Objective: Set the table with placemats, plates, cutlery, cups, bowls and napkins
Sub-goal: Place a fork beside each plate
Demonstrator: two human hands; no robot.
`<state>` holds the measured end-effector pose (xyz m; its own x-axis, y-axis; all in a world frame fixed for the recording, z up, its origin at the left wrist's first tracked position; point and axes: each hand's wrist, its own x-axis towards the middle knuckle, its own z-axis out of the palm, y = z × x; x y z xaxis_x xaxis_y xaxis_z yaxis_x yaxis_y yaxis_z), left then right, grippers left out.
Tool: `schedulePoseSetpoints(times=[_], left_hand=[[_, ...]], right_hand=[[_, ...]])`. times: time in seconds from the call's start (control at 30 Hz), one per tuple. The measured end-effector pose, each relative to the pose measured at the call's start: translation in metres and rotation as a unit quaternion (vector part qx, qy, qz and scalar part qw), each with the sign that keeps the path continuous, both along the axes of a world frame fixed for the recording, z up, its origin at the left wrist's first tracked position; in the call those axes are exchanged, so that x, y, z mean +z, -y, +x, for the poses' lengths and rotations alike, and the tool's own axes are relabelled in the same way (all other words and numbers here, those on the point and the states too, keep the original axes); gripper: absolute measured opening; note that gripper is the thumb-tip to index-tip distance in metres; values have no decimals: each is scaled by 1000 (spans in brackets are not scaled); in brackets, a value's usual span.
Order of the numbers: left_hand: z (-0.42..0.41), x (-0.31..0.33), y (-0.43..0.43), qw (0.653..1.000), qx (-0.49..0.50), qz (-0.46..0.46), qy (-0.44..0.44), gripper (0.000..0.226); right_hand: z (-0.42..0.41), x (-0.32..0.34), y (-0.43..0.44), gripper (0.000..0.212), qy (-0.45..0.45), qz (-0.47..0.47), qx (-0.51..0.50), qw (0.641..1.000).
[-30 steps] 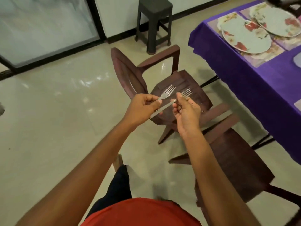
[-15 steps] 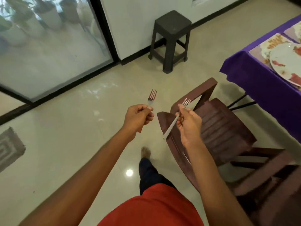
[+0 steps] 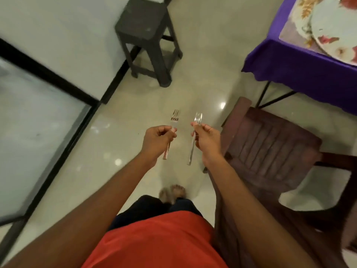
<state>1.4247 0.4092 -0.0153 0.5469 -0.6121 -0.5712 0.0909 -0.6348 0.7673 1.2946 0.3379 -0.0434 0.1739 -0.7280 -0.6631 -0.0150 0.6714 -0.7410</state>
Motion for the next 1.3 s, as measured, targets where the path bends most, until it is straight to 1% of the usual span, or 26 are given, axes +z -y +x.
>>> schedulePoseSetpoints(times=[0.07,0.2,0.27,0.3,0.4,0.47,0.53,0.63,0.7,0.8,0.87,0.93,1.0,1.13,1.2,1.3], left_hand=[[13,-8,43,999,-25,11,-23,8],[33,-23,126,994,-113,10,-4,31],[42,-31,162,986,-164,0,8,44],[46,-32,180,980,-197,-8,21,47],[60,-28,235,955,-291,-32,53,35],[67,-25,274,939,-339,-31,49,39],[69,-22,316,936,-352,-18,24,41],[56,-13,382,924,-380,-36,2,30],[40,-9,427,914,-403,-53,-13,25],[13,-2,494,904,-419,-54,-61,27],[-5,0,535,903,-421,-44,-67,23],[-24,4,570,898,-434,-51,-50,19],[-44,5,605,877,-472,-81,-25,16],[-79,-2,673,826,-553,-108,15,11],[-94,-9,700,796,-594,-110,33,8],[-112,-24,727,741,-663,-92,59,7]], right_hand=[[11,-7,22,18,-18,-21,-13,1000],[32,-15,67,22,-49,-63,-47,996],[41,-16,92,24,-64,-58,-81,993],[46,-15,104,25,-67,-48,-103,991],[58,-14,142,23,-61,-36,-157,985],[65,-10,170,21,-60,-42,-176,982],[68,-3,204,18,-59,-55,-189,979],[60,13,255,16,-62,-96,-195,974],[49,17,291,15,-80,-117,-205,968],[24,12,348,16,-100,-136,-238,956],[6,9,387,16,-111,-150,-238,953],[-13,7,421,14,-146,-167,-230,948],[-31,9,453,12,-196,-181,-214,940],[-69,13,499,18,-279,-178,-202,922],[-84,8,508,22,-311,-157,-211,913],[-95,-4,508,27,-354,-116,-210,904]])
